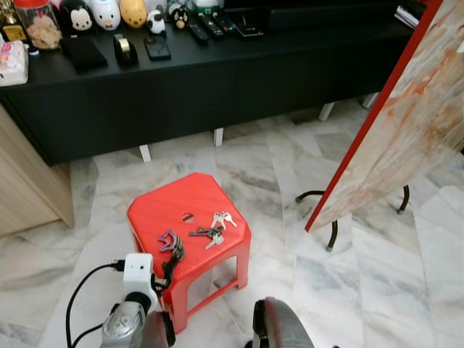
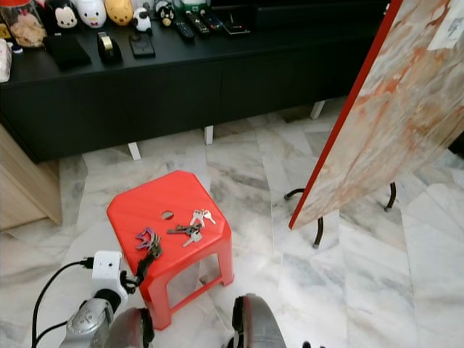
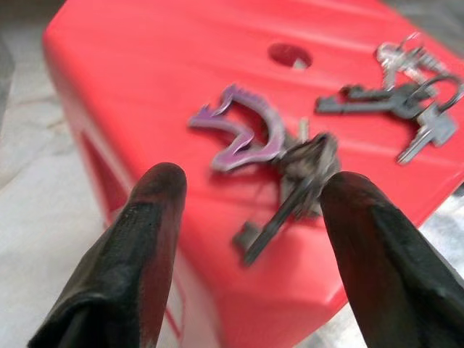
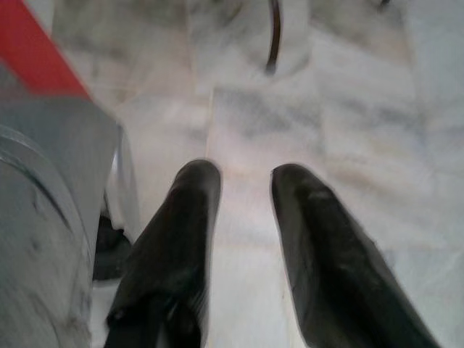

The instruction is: Hang keys on a hook

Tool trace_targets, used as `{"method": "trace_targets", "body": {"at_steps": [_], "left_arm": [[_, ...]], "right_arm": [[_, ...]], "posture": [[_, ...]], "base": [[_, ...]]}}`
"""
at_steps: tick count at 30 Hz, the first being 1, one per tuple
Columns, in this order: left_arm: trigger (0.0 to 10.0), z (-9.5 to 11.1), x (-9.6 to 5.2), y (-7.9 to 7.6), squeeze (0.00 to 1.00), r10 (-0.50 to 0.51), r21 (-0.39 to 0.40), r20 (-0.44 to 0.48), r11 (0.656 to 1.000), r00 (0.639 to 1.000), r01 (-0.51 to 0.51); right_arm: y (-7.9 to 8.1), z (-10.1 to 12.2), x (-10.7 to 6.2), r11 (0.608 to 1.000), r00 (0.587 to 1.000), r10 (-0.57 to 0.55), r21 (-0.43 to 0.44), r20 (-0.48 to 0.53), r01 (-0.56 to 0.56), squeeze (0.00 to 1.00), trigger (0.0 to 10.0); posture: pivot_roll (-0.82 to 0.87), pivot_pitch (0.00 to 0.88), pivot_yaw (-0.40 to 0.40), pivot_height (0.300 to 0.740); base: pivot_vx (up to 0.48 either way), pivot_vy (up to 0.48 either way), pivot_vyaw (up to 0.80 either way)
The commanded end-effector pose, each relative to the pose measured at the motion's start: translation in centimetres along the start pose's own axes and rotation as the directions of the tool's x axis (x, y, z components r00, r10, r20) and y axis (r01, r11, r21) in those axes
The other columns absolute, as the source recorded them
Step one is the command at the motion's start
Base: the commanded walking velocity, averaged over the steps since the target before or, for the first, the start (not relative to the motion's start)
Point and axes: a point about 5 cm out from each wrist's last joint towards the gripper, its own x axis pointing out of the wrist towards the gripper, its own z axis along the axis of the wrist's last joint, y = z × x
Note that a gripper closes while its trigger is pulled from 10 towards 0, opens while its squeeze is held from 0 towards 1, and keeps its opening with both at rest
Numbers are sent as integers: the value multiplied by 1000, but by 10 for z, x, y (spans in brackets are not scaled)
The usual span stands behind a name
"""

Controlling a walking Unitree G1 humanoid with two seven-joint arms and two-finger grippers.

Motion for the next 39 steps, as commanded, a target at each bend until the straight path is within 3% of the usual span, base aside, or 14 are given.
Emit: {"method": "trace_targets", "body": {"at_steps": [1, 3, 4, 7, 8, 39], "left_arm": [[4353, 1, 1, -6, 0, -29, -20, 16, 999, 999, 30], [4353, 1, 1, -6, 0, -29, -20, 16, 999, 999, 30], [2157, 1, 1, -9, 0, -49, -22, 18, 999, 999, 50], [2157, 1, 0, -10, 0, -59, -22, 19, 998, 998, 59], [0, 1, 0, -10, 0, -60, -21, 18, 998, 998, 61], [0, -8, -4, -7, 0, -56, -1, -34, 998, 998, 56]], "right_arm": [[16, -33, -16, 996, 972, 91, 8, -214, -92, 0, 10000], [16, -33, -16, 996, 972, 91, 8, -214, -92, 0, 10000], [16, -33, -15, 996, 972, 91, 8, -216, -92, 0, 10000], [16, -33, -15, 996, 972, 91, 8, -216, -92, 0, 10000], [16, -33, -15, 996, 972, 92, 7, -215, -92, 0, 10000], [14, -30, -10, 995, 972, 98, 7, -213, -99, 0, 10000]], "posture": [[-92, 153, -99, 620], [-92, 153, -99, 620], [-90, 153, -99, 620], [-90, 153, -99, 620], [-91, 153, -99, 620], [-86, 145, -101, 620]], "base": [[0, 0, 0], [0, 0, 0], [0, 0, 0], [0, 0, 0], [0, 0, 0], [0, 0, 0]]}}
